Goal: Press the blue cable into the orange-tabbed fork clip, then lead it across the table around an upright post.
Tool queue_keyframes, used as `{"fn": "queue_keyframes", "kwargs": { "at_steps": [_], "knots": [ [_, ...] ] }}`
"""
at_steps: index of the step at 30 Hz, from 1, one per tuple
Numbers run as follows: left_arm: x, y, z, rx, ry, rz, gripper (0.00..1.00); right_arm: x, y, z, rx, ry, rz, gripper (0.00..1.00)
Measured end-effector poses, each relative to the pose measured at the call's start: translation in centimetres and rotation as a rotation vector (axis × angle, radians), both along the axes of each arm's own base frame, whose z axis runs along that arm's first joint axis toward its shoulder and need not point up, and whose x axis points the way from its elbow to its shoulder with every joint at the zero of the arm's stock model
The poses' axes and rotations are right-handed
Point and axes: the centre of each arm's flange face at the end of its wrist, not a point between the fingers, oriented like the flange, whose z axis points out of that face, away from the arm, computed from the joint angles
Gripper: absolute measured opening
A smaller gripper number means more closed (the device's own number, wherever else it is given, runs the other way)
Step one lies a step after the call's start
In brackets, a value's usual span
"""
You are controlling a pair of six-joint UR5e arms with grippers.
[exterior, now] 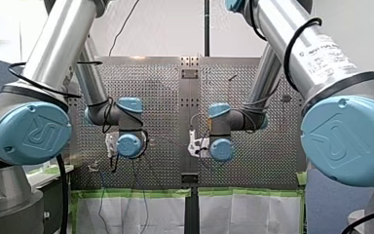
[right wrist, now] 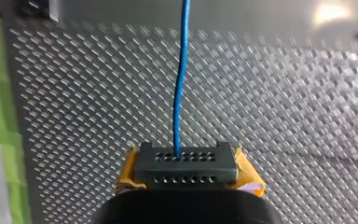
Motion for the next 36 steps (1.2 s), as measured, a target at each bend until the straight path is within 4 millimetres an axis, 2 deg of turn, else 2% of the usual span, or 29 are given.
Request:
{"fn": "queue_keyframes", "kwargs": {
  "at_steps": [7, 15, 18, 21, 24, 36],
  "knots": [
    [1.7, 1.8, 2.6, -0.053, -0.012, 0.023, 0.02, 0.0, -0.4, 3.4, 0.004, -0.02, 0.033, 0.0],
    [1.5, 2.7, 5.3, -0.066, -0.017, 0.042, 0.02, 0.3, -0.3, 7.4, -0.032, -0.056, 0.078, 0.0],
    [1.5, 2.8, 6.3, -0.074, -0.033, 0.045, 0.02, 0.4, -0.3, 8.2, -0.046, -0.069, 0.09, 0.0],
    [1.6, 3.0, 6.6, -0.077, -0.039, 0.048, 0.02, 0.6, -0.4, 8.3, -0.053, -0.075, 0.103, 0.0],
    [1.7, 3.1, 6.0, -0.075, -0.03, 0.053, 0.02, 0.8, -0.6, 7.9, -0.051, -0.075, 0.114, 0.0],
    [2.3, 3.8, 1.9, -0.059, 0.031, 0.082, 0.02, 1.7, -1.4, 4.8, -0.023, -0.054, 0.132, 0.0]
  ]
}}
